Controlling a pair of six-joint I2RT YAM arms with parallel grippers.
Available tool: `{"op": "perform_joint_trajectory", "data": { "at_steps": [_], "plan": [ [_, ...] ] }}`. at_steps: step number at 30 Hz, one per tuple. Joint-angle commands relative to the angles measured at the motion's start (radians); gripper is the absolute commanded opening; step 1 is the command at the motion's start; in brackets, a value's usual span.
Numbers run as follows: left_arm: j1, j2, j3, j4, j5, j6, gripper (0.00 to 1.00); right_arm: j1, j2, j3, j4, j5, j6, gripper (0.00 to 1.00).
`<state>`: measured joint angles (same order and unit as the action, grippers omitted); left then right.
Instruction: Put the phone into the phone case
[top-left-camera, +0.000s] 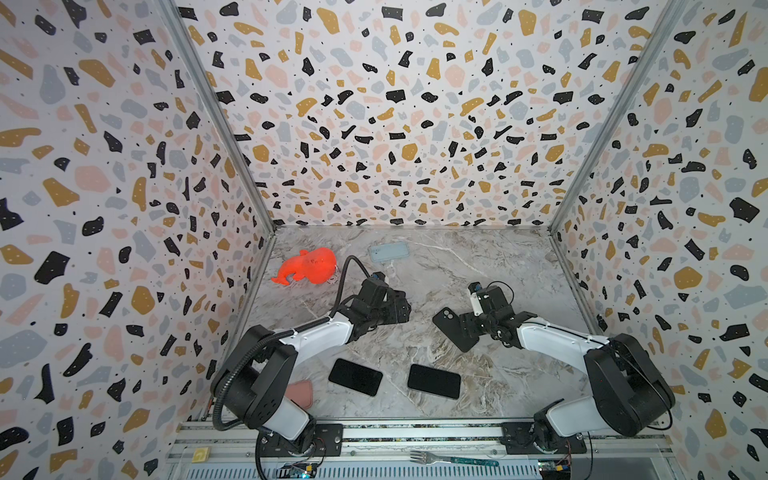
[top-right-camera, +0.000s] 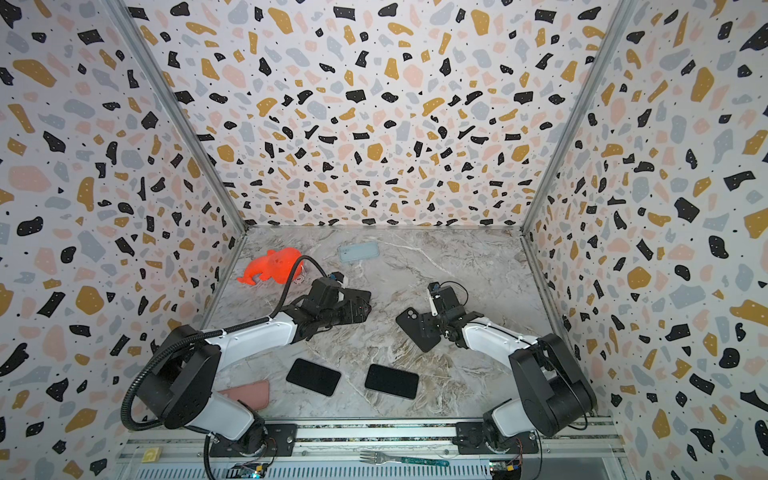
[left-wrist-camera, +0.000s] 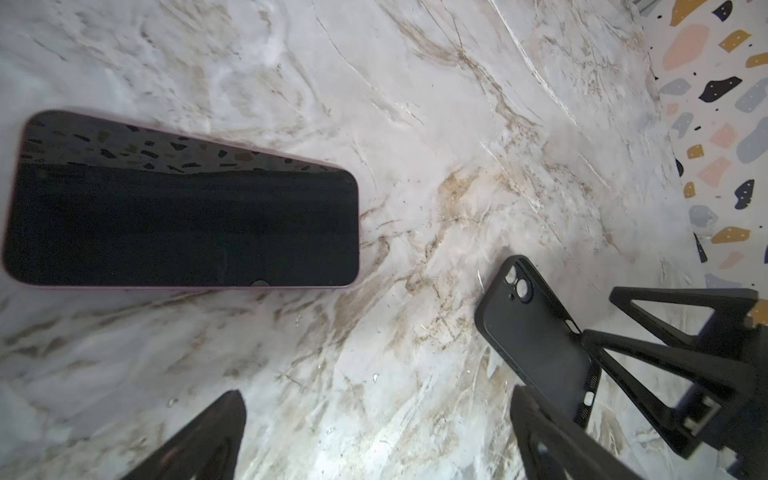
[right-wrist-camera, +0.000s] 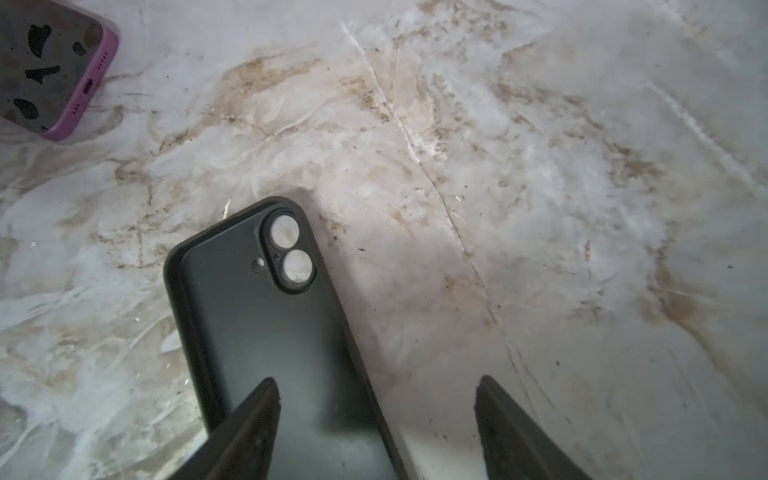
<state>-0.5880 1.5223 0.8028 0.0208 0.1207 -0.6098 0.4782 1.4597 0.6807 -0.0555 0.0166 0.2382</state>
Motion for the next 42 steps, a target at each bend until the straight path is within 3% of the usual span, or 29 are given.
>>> {"op": "perform_joint_trajectory", "data": {
  "at_steps": [1,12,19,31,42],
  "plan": [
    [-0.013,-0.038,-0.025,0.018,0.044,0.029,1.00,0.003,0.013,0.039,-0.032,0.000,-0.016,0.70],
    [-0.023,-0.039,-0.046,0.013,0.050,0.035,1.00,0.003,0.063,0.052,-0.017,-0.023,-0.013,0.44],
    [-0.023,-0.054,-0.063,0.011,0.052,0.030,1.00,0.003,0.097,0.063,-0.023,-0.107,0.020,0.38],
    [-0.024,-0.057,-0.080,0.030,0.060,0.024,1.00,0.005,0.093,0.065,-0.064,-0.119,0.063,0.21],
    [-0.024,-0.073,-0.110,0.057,0.066,0.002,1.00,0.025,0.030,0.046,-0.058,-0.088,0.214,0.08]
  ]
}}
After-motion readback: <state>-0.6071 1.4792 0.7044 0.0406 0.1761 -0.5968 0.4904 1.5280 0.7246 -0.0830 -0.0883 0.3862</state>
